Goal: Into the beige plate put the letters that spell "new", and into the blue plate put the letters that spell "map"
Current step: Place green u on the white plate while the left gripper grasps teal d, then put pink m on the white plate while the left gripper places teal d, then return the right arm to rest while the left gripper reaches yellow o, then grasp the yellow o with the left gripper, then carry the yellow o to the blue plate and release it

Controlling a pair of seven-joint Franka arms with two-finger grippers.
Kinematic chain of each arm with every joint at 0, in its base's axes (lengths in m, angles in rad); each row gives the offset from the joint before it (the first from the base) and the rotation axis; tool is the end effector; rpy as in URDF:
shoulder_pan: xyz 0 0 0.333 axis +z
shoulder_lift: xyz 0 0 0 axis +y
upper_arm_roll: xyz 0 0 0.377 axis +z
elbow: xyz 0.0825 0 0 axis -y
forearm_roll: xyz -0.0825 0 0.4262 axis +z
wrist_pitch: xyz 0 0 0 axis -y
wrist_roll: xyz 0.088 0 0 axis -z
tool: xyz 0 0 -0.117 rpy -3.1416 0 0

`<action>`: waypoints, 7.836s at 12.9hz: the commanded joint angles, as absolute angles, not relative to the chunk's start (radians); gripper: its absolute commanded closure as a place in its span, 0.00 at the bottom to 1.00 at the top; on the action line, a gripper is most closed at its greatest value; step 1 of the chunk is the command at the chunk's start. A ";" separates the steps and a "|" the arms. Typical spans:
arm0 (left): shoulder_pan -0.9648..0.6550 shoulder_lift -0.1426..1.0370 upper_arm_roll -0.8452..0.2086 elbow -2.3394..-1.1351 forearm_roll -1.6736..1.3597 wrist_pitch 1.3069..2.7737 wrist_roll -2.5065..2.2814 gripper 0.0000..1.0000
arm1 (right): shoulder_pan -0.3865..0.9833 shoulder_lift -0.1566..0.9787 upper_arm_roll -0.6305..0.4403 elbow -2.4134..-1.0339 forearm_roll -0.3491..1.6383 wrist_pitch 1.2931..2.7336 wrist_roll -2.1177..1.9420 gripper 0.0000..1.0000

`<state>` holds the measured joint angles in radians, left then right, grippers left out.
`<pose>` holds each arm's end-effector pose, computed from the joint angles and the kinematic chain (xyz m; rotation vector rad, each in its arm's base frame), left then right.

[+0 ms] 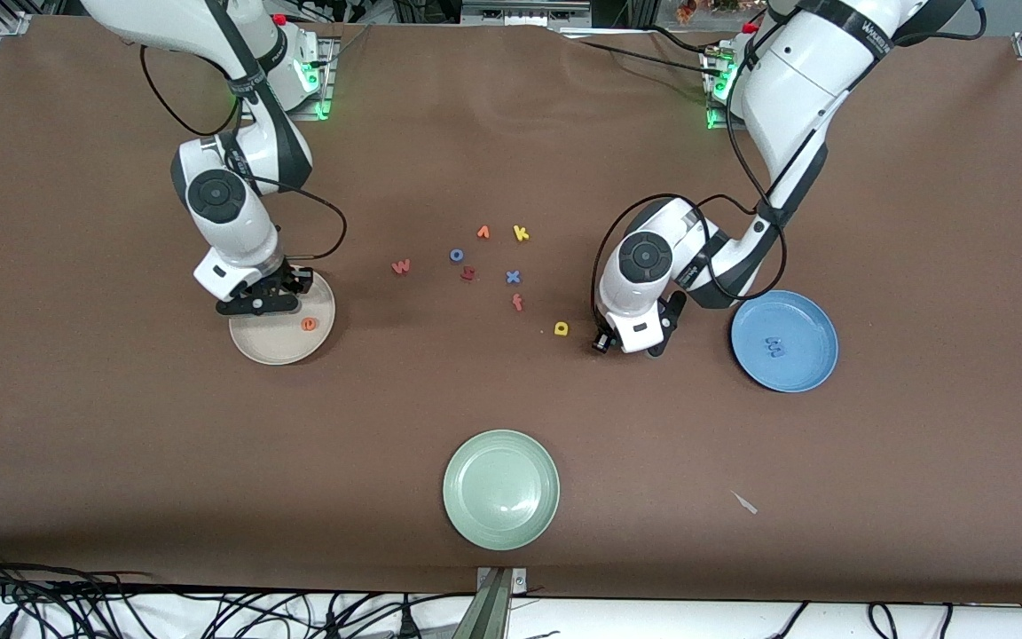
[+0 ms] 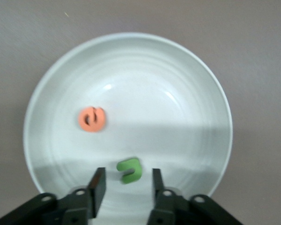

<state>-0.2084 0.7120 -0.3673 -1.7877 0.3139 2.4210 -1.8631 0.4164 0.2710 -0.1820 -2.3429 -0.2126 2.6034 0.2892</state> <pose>0.6140 -0.3676 0.1771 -2.6537 -1.6778 0.0583 0.5376 0.1304 0.2317 2.9806 0.2013 0.0460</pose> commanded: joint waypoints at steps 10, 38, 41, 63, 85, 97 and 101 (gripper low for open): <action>-0.189 0.721 -0.370 -1.721 0.345 2.354 -1.789 0.90 | 0.422 0.284 0.098 -2.321 -0.192 2.643 0.895 0.32; 0.196 0.592 -0.391 -1.660 0.224 1.839 -0.274 0.00 | 0.339 0.164 -0.070 -2.350 -0.187 2.487 0.403 0.98; 0.141 0.594 -0.428 -1.660 0.215 1.902 -0.457 0.00 | 0.337 0.167 -0.161 -2.344 -0.175 2.494 0.261 0.16; -0.348 0.808 -0.350 -1.571 0.278 2.333 -1.065 0.23 | 0.161 0.066 -0.107 -1.623 0.015 1.601 -0.067 0.00; -0.397 0.833 -0.308 -1.548 0.282 2.307 -1.101 0.75 | 0.156 0.110 -0.110 -1.523 -0.029 1.598 -0.061 0.00; -0.388 0.816 -0.291 -1.546 0.284 2.301 -1.092 0.82 | 0.152 0.112 -0.117 -1.525 -0.028 1.592 -0.066 0.00; -0.351 0.807 -0.307 -1.433 0.261 2.059 -1.040 0.86 | 0.152 0.112 -0.117 -1.525 -0.029 1.591 -0.066 0.00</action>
